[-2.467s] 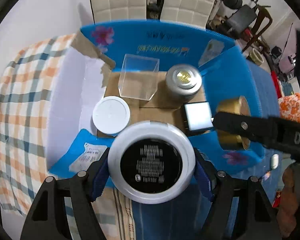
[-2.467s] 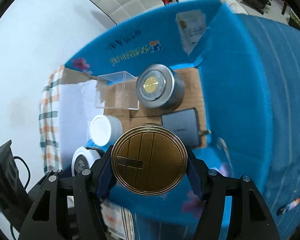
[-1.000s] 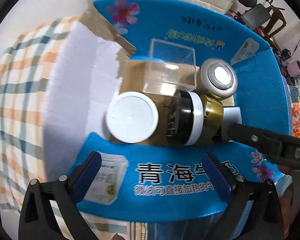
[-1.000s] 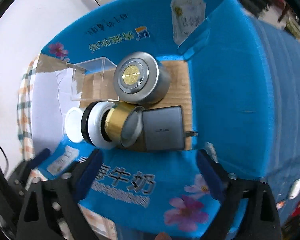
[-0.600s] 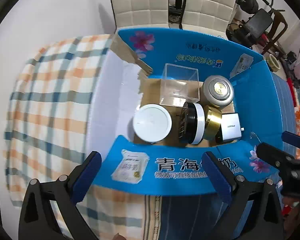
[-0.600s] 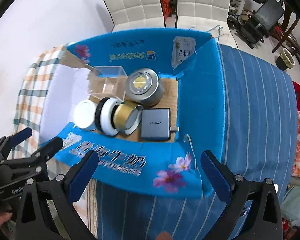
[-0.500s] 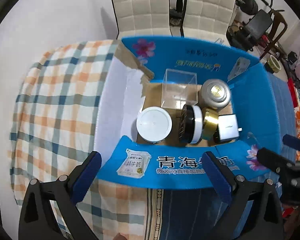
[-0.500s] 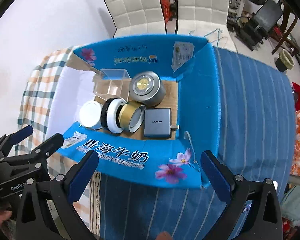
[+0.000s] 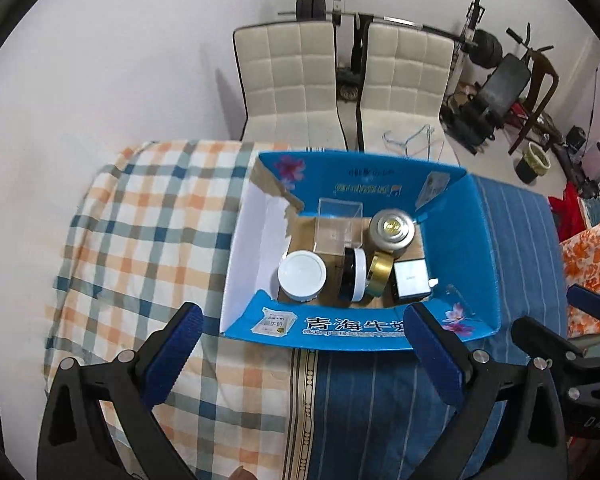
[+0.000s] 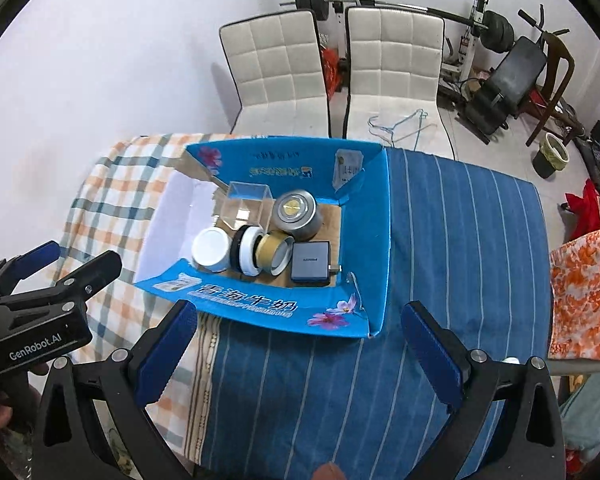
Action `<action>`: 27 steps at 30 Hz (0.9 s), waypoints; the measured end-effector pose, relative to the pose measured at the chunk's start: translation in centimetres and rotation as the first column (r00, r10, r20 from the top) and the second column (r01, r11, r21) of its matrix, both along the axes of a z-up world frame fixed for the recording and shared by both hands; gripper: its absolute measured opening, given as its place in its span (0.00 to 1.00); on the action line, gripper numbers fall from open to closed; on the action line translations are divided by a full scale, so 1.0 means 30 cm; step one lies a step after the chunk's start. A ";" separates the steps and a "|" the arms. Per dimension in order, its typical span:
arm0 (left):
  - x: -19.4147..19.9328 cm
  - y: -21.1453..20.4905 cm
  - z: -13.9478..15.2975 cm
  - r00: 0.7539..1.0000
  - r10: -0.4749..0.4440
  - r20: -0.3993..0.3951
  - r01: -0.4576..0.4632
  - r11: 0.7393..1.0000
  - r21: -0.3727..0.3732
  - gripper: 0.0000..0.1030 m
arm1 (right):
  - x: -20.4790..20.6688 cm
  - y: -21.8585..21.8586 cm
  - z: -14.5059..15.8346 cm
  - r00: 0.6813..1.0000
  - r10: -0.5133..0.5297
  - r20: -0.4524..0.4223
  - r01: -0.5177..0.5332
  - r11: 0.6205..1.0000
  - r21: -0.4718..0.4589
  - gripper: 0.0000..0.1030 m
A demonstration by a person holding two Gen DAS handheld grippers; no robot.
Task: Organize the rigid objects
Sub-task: 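Withdraw both tools from the box toward the remaining items on the table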
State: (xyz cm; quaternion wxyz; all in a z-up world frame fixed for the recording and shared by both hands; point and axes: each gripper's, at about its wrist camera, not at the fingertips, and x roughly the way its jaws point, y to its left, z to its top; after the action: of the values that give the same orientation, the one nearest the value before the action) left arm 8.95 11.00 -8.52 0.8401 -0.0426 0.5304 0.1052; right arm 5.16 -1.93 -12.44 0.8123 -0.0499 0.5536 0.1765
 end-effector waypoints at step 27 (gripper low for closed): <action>0.021 -0.540 -0.019 0.959 -0.282 0.039 0.284 0.957 -0.052 1.00 | -0.068 -0.884 -0.197 0.886 -0.440 -0.145 0.439 0.897 -0.040 1.00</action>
State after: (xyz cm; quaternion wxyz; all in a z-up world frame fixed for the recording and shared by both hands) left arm 9.59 -5.22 -9.07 0.8530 0.0079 0.5208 -0.0320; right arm 3.12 -28.47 -18.34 0.7868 0.0876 0.6108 -0.0106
